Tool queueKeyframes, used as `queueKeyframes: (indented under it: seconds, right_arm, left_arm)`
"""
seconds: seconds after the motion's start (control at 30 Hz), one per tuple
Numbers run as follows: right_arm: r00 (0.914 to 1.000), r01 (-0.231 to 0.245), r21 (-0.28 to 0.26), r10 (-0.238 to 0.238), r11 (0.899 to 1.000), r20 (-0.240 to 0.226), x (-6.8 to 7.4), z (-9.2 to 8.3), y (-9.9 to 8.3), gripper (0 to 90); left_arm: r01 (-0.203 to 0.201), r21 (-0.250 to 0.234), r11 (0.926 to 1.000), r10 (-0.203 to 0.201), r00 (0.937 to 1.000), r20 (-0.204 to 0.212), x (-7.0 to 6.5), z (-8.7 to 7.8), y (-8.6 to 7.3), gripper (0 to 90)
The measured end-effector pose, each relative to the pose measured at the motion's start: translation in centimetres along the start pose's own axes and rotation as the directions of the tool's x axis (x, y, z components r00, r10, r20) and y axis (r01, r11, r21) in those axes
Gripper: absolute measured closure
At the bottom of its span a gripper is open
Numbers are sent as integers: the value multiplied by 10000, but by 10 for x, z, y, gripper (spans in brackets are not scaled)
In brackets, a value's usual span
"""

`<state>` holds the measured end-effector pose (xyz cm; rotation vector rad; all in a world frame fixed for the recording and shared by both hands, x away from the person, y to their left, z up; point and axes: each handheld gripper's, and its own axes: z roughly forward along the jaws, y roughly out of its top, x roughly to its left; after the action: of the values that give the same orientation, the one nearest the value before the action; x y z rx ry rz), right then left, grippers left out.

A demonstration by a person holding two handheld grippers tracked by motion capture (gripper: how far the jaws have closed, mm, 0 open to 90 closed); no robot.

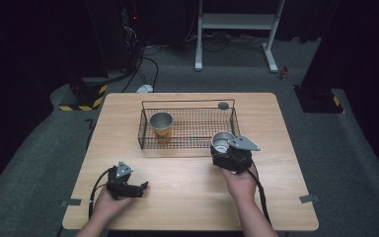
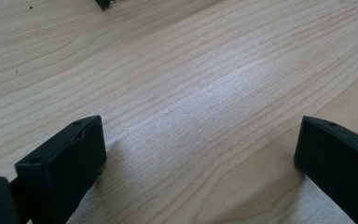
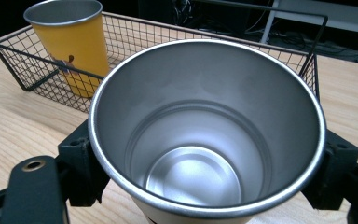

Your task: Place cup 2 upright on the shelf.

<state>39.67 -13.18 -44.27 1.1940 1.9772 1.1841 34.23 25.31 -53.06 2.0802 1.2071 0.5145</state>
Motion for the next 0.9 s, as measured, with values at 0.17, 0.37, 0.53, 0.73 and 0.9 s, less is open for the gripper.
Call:
queueKeyframes:
  seconds: [0.17, 0.37, 0.53, 0.73, 0.9]
  right_arm:
    - [10000, 1, 3, -1, 10000, 22, 1, 1, 4, 183]
    - [10000, 89, -97, -89, 9999, 4, 2, 3, 11, 183]
    - [9999, 105, -113, -105, 9999, 16, 3, 5, 16, 183]
    - [9999, 143, -189, -143, 9997, -23, 4, 8, 22, 182]
    - [9999, 100, -177, -100, 9998, -19, 4, 11, 26, 183]
  left_arm:
    - [-5, -3, 10000, 5, 10000, 3, 0, 0, 0, 23]
    - [4, 3, 10000, -4, 10000, 7, 0, 0, 0, 23]
    - [8, -4, 10000, -8, 10000, 9, 0, 0, 0, 23]
    - [14, 0, 10000, -14, 10000, 2, 0, 0, 0, 24]
    - [-18, 3, 10000, 18, 10000, -9, 0, 0, 0, 24]
